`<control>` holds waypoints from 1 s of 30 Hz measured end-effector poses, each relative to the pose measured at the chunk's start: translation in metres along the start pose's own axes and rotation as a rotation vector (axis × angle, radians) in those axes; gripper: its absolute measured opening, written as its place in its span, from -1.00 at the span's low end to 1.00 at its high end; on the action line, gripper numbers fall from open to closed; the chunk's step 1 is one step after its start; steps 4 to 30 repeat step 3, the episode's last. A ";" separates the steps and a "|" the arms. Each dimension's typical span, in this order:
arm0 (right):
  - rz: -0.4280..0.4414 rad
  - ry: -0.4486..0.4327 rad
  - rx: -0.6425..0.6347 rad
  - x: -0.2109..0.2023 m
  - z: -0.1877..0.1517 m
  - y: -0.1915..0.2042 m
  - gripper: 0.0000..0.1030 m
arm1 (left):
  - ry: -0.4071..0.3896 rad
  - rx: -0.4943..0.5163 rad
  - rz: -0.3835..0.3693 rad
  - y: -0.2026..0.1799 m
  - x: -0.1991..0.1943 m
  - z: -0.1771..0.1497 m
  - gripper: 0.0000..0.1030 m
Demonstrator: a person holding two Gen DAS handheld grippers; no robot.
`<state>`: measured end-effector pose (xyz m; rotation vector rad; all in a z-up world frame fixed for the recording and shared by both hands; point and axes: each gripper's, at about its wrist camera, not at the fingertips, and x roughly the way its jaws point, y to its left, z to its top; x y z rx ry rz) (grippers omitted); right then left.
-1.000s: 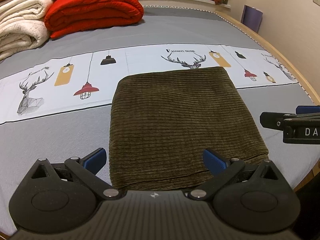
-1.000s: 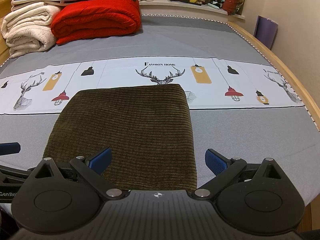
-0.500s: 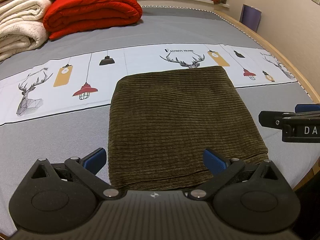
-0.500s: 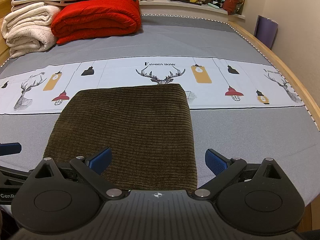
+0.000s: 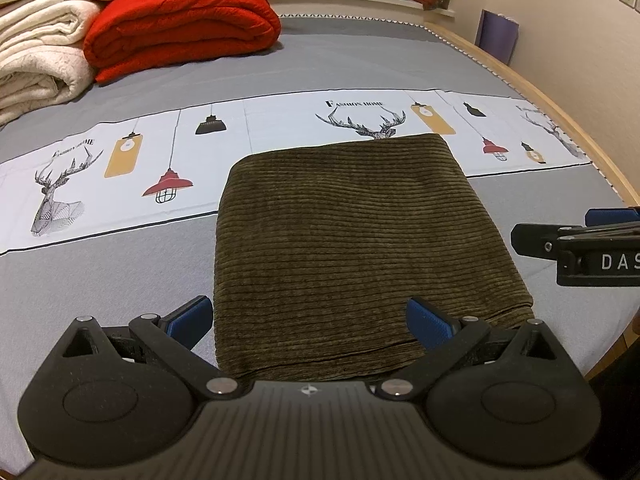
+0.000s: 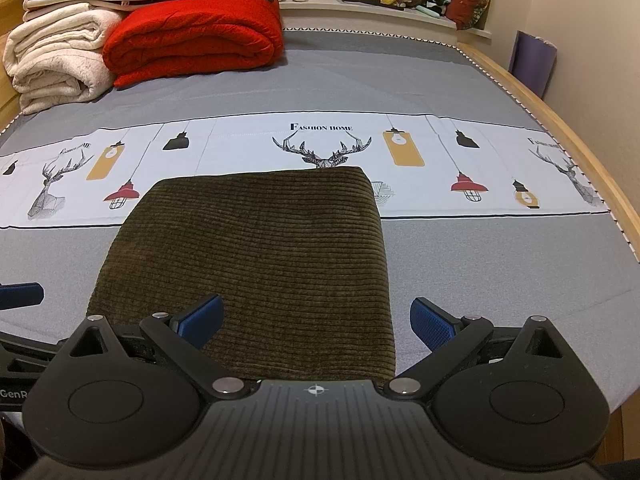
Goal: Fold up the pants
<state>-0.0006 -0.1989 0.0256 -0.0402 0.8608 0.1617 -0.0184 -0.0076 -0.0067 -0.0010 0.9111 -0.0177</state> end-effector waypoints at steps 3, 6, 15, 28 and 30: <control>0.001 0.001 -0.002 0.001 -0.002 0.003 0.93 | 0.007 -0.006 0.008 0.001 0.002 0.000 0.99; 0.001 0.001 -0.002 0.001 -0.002 0.003 0.93 | 0.007 -0.006 0.008 0.001 0.002 0.000 0.99; 0.001 0.001 -0.002 0.001 -0.002 0.003 0.93 | 0.007 -0.006 0.008 0.001 0.002 0.000 0.99; 0.001 0.001 -0.002 0.001 -0.002 0.003 0.93 | 0.007 -0.006 0.008 0.001 0.002 0.000 0.99; 0.001 0.001 -0.002 0.001 -0.002 0.003 0.93 | 0.007 -0.006 0.008 0.001 0.002 0.000 0.99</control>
